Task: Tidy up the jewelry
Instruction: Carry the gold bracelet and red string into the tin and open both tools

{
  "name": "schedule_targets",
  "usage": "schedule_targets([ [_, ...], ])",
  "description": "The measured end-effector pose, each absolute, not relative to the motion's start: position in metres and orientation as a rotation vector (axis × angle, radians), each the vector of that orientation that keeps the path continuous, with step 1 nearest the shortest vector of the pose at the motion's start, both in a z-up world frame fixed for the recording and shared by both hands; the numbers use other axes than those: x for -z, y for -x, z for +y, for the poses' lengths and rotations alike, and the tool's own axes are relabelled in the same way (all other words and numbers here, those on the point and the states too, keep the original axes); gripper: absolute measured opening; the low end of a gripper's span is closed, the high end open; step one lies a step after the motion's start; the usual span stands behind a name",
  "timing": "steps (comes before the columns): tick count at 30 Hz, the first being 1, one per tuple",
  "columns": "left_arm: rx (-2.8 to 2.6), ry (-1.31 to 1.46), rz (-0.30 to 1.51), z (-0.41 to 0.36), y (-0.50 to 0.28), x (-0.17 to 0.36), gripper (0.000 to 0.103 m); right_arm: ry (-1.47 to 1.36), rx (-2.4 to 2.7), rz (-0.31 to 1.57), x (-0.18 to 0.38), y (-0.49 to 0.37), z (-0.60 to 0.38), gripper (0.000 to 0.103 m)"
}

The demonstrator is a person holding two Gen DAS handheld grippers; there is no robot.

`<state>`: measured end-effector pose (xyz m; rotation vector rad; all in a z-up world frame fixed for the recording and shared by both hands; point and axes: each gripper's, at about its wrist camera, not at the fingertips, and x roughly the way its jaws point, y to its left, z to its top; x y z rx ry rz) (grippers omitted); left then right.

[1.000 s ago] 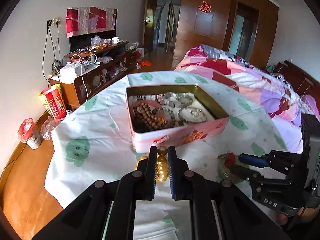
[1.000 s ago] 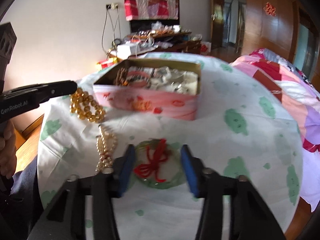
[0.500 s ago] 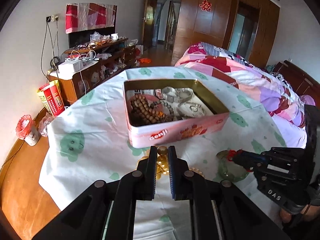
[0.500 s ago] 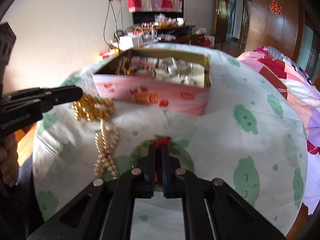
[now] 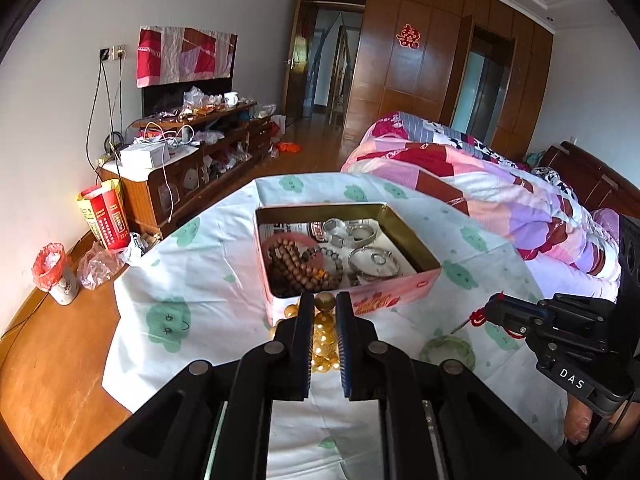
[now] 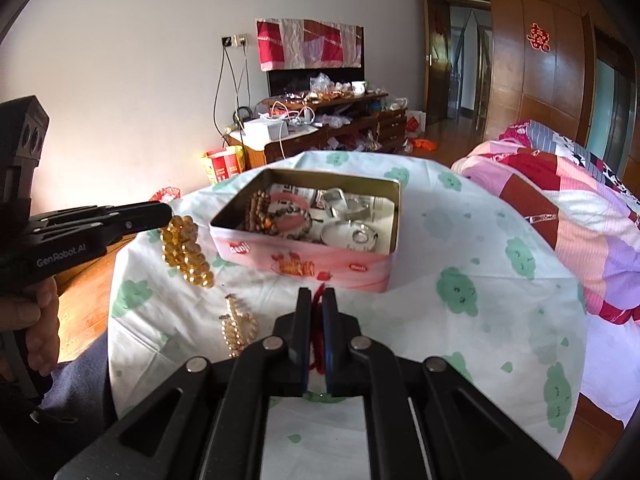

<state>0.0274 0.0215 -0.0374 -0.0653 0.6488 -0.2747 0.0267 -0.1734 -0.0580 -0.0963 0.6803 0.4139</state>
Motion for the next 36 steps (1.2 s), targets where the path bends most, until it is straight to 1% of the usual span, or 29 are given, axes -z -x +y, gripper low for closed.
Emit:
schedule_targets([
  [18,0.248,0.005,0.582,0.012,-0.018,0.025,0.010,0.066,-0.417,0.592,0.033,-0.019,-0.184,0.007],
  [36,0.233,0.022,0.528,0.012,-0.015,0.018,0.010,0.036,-0.422,0.537,0.021,-0.016,-0.193,0.007],
])
